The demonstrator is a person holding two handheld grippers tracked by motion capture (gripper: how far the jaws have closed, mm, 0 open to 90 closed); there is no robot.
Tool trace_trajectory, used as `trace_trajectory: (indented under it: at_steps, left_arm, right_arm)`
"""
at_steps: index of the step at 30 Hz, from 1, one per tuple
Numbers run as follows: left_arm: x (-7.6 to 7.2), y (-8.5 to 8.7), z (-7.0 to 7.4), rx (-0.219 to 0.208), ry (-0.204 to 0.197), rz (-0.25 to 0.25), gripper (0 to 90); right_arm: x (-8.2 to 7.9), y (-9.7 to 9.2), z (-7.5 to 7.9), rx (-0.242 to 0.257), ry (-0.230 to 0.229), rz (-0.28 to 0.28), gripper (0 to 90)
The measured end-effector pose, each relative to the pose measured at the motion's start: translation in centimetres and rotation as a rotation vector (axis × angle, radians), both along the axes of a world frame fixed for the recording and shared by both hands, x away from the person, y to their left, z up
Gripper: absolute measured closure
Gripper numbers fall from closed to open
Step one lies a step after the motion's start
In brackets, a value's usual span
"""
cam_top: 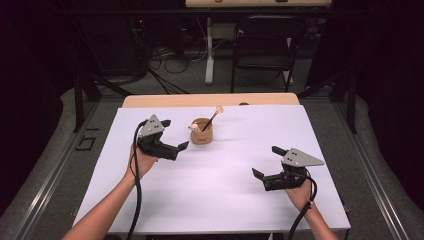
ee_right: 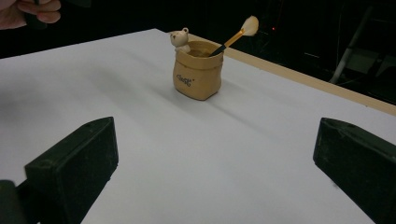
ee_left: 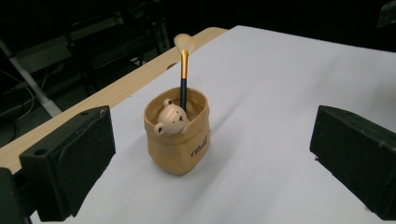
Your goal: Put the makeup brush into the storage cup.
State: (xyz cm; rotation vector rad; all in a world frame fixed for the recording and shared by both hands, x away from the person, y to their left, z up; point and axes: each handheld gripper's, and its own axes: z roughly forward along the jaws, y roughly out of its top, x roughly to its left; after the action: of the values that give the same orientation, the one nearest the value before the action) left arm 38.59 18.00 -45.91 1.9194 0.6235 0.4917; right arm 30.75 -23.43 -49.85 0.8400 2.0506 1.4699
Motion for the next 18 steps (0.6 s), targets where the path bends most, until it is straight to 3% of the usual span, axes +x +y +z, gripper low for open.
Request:
trace_trajectory:
  at_steps: [4,8,11,13,16,18]
  left_arm:
    - [-1.5,1.4,-0.9,-0.040,-0.010,0.021,0.1]
    - [-2.9,2.7,-2.2,-0.086,0.003,0.029,0.0]
    - [-3.5,3.5,-3.0,-0.085,0.001,0.035,0.0]
    - [-3.9,4.3,-3.4,-0.112,0.007,0.043,0.0]
    - [-4.6,5.2,-4.0,-0.108,0.008,0.051,0.0]
    - [-4.9,5.5,-4.5,-0.111,0.017,0.056,0.1]
  right_arm:
    - [-0.1,0.0,-0.1,0.003,-0.015,0.004,0.0]
    - [-0.2,-0.3,-0.6,-0.007,0.013,0.007,0.0]
    - [-0.6,-0.4,-1.1,-0.015,0.001,0.018,0.0]
    - [-0.9,-0.4,-1.4,-0.022,0.010,0.014,0.0]
    - [-1.4,-0.4,-1.3,-0.045,-0.028,0.011,0.0]
    - [-1.4,-0.5,-1.2,-0.030,-0.040,0.006,0.0]
